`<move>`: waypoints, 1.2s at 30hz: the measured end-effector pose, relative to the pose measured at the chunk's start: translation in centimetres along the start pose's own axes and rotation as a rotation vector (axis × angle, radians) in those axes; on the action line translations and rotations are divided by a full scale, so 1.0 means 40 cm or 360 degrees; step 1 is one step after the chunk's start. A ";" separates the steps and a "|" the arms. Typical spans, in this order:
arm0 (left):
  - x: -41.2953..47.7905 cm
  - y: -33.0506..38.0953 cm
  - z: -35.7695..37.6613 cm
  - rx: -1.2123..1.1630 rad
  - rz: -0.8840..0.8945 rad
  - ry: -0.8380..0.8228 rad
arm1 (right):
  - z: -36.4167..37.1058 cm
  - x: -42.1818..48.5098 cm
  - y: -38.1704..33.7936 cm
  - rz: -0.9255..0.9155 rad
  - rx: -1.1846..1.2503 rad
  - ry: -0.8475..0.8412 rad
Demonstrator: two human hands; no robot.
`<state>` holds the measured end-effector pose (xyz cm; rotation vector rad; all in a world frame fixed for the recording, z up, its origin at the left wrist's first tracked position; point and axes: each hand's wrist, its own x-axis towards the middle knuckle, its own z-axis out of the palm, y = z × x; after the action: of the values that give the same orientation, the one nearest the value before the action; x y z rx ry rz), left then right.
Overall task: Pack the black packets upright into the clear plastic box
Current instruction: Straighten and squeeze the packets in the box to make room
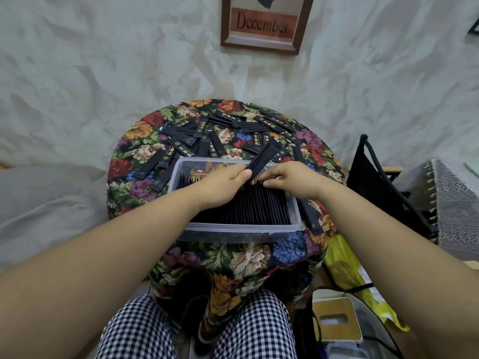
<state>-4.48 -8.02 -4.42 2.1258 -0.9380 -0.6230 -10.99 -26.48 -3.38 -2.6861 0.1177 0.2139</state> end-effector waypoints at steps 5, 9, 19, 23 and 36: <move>0.015 -0.021 -0.016 -0.0121 -0.0059 0.0023 | -0.002 -0.006 0.004 0.0031 0.0162 -0.0064; 0.007 -0.029 -0.026 -0.0120 -0.0061 0.0082 | 0.002 0.000 0.001 0.0029 0.0133 -0.0016; -0.035 -0.019 -0.029 0.0097 0.0022 0.0055 | -0.016 -0.044 -0.007 0.0056 -0.0013 -0.0077; -0.064 -0.031 -0.032 0.0223 0.0048 0.0002 | -0.021 -0.092 -0.008 -0.0022 -0.0391 0.0089; -0.165 -0.030 -0.044 0.0015 0.0064 0.0082 | 0.010 -0.116 -0.067 -0.0054 -0.0581 0.0094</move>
<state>-6.91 -1.60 -3.35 2.1161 -0.9541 -0.5421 -15.30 -23.67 -1.82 -3.0565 0.0544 0.1578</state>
